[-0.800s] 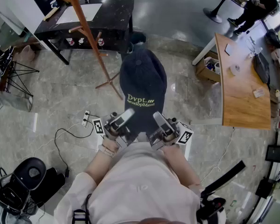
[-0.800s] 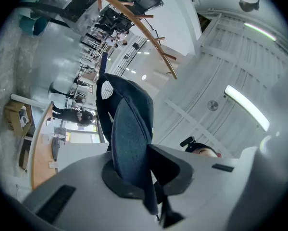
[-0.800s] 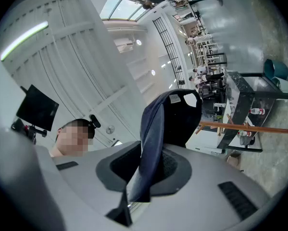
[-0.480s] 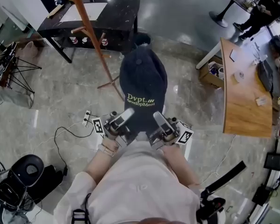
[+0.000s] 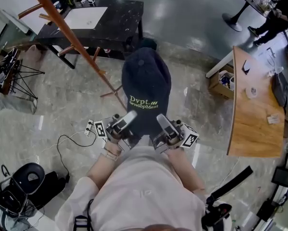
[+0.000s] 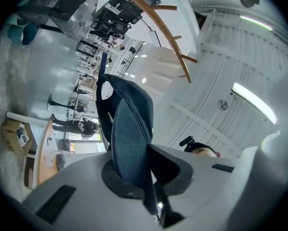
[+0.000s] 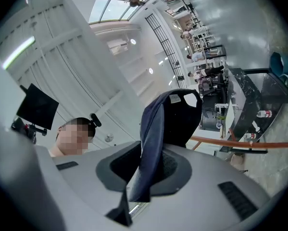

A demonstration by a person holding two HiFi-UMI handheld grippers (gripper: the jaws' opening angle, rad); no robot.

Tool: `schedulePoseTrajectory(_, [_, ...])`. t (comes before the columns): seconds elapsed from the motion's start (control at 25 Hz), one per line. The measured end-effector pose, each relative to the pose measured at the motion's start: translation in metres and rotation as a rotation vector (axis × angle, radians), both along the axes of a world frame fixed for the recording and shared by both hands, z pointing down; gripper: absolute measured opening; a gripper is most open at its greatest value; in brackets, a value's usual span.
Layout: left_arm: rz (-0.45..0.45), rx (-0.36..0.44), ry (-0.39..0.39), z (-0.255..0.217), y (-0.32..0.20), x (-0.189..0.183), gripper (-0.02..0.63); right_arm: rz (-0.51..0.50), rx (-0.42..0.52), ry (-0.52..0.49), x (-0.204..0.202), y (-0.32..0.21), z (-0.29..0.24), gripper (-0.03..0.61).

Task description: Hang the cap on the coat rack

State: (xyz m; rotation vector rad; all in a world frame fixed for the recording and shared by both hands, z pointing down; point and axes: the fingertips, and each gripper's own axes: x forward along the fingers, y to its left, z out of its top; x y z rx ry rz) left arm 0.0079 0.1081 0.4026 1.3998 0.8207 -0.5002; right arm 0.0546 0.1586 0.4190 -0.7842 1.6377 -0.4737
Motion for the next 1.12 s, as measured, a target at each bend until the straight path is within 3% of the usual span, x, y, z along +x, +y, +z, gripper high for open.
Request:
schedulePoseTrajectory(0.44, [-0.084,0.001,-0.001,-0.007,-0.052,0.155,0.034,-0.091,0.009,-0.004,0.159,-0.056,-0.012,0.061])
schedulePoseTrajectory(0.64, [-0.134,0.001,0.012,-0.013,-0.073,0.206,0.034,-0.141,0.008,0.011,0.212,-0.080,-0.018,0.060])
schedulePoseTrajectory(0.88, [-0.202,0.017,0.018,-0.021,-0.088,0.237,0.034,-0.206,0.022,0.018,0.246,-0.098,-0.023,0.060])
schedulePoseTrajectory(1.12, [-0.259,0.016,0.012,-0.029,-0.109,0.228,0.034,-0.262,0.027,0.011,0.239,-0.122,-0.029,0.060])
